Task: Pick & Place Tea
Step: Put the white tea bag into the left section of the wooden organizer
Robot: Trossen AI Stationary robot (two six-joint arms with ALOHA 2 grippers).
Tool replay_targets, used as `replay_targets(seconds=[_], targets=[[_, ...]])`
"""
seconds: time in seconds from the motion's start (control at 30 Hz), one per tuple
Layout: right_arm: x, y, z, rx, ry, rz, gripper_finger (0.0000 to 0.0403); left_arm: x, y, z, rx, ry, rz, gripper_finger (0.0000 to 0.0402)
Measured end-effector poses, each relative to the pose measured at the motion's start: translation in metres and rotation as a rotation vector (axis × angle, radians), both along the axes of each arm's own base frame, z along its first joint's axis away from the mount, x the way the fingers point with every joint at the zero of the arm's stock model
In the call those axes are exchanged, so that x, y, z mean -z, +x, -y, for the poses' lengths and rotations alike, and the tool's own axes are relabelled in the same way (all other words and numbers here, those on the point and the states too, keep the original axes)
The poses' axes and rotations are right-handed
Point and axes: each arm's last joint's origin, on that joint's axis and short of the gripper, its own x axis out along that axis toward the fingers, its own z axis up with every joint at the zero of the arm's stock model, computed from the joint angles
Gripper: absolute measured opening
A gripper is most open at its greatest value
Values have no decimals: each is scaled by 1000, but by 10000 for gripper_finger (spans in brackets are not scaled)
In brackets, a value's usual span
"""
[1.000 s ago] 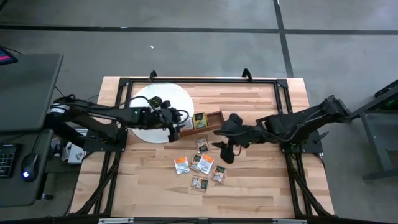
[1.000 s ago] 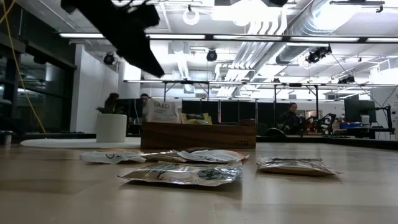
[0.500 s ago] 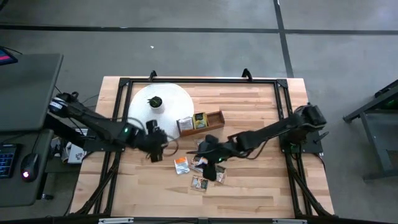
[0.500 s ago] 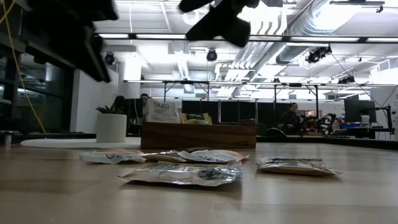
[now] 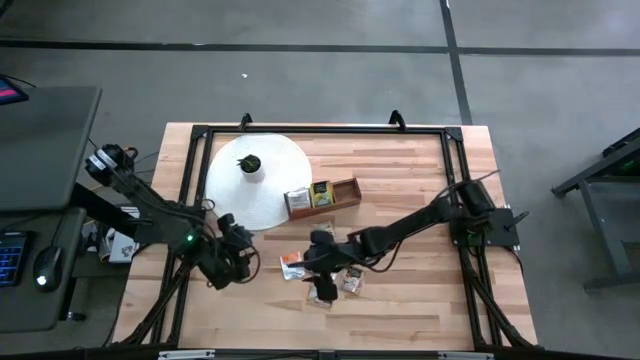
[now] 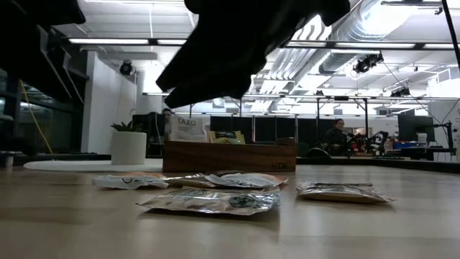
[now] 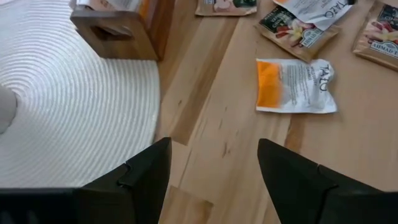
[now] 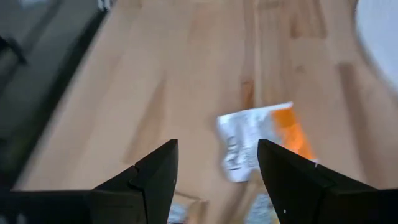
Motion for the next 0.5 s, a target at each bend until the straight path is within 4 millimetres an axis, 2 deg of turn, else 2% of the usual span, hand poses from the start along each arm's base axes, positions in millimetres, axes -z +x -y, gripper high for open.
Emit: replay_targets(seconds=[0.2,0.5], targets=[[6,4,2,-22,-177,51,216,0,-2,4,-12,-8,23,237],[34,10,-1,-27,-194,30,216,0,-1,3,-22,-4,34,237]])
